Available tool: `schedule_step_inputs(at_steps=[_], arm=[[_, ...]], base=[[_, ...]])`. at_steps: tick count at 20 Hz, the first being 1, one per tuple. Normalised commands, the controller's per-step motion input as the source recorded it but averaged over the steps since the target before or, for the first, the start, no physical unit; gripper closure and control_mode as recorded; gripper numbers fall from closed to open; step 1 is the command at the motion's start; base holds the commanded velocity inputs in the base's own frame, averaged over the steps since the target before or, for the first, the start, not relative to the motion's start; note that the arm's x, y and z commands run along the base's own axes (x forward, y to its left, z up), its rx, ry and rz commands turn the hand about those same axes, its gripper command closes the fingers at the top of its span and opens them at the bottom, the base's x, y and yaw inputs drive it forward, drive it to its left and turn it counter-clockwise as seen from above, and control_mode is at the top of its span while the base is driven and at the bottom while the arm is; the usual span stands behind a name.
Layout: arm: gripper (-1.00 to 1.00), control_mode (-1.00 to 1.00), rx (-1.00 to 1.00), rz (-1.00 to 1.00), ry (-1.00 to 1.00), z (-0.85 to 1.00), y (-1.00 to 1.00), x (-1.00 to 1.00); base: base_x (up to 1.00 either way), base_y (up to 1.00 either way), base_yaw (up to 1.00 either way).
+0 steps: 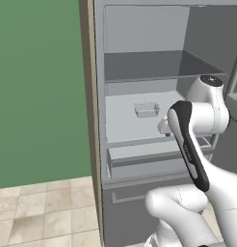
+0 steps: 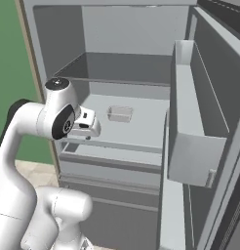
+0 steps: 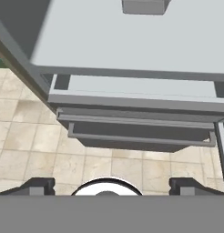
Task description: Fully open the fridge drawer.
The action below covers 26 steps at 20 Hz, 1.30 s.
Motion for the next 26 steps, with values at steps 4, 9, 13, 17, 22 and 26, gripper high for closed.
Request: schedule_step_inputs(at_steps=[4,9,13,17,22,26], arm=[[-1.00,1.00,0.00,0.00,0.00,0.00,0.00,0.00],[-1.00,1.00,0.00,0.00,0.00,0.00,0.00,0.00],[-1.00,-1.00,0.00,0.00,0.01,0.00,0.00,-0.03],[-1.00,-1.00,0.00,0.00,0.00,0.00,0.00,0.00],[-1.00,-1.00,-0.01,0.00,0.00,-0.10,0.00,0.12],[-1.00,-1.00,-0.05,0.00,0.00,-0.43,0.00,0.34]], base=[[-0.51,-0.01,0.00],[-0.45,0.00,0.00],[-0.11,0.00,0.00],[0.00,0.00,0.00],[0.00,0.00,0.00],[0.00,0.00,0.00]])
